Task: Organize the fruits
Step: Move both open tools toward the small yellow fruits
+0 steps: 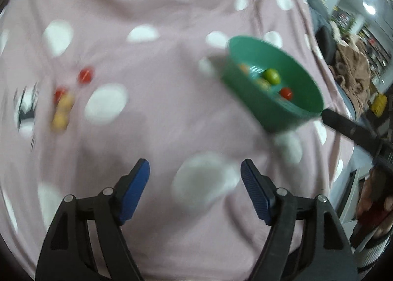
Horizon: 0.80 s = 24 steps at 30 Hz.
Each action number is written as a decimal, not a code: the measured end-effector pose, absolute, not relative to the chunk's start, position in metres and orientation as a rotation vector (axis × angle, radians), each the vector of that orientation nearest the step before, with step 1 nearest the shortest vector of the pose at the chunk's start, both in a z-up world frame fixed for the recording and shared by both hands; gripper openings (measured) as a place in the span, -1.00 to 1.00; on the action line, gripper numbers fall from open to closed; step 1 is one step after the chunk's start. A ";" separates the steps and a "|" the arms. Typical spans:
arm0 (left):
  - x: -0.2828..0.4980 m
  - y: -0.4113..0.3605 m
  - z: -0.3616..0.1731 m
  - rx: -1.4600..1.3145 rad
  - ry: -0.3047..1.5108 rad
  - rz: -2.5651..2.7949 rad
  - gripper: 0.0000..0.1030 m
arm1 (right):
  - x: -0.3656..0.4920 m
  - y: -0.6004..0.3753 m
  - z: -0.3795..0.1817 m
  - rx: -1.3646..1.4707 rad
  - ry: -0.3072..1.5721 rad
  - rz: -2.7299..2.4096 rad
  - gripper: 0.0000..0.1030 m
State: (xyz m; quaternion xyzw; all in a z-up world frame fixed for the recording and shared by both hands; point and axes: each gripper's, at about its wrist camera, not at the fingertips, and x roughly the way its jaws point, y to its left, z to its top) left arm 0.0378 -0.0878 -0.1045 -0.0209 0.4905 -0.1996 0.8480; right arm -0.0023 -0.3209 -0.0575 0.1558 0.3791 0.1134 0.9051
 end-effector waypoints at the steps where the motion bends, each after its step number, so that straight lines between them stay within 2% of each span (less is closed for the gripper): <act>1: 0.031 -0.077 -0.107 -0.067 1.044 -0.408 0.50 | -0.005 -0.318 -0.057 0.320 0.787 0.246 -0.01; 9: -0.010 -0.001 -0.101 -0.200 1.021 -0.279 0.55 | -0.013 -0.275 -0.055 0.271 0.821 0.317 -0.01; 24: -0.042 0.047 -0.106 -0.264 0.974 -0.297 0.55 | -0.019 -0.192 -0.075 0.153 0.902 0.456 -0.01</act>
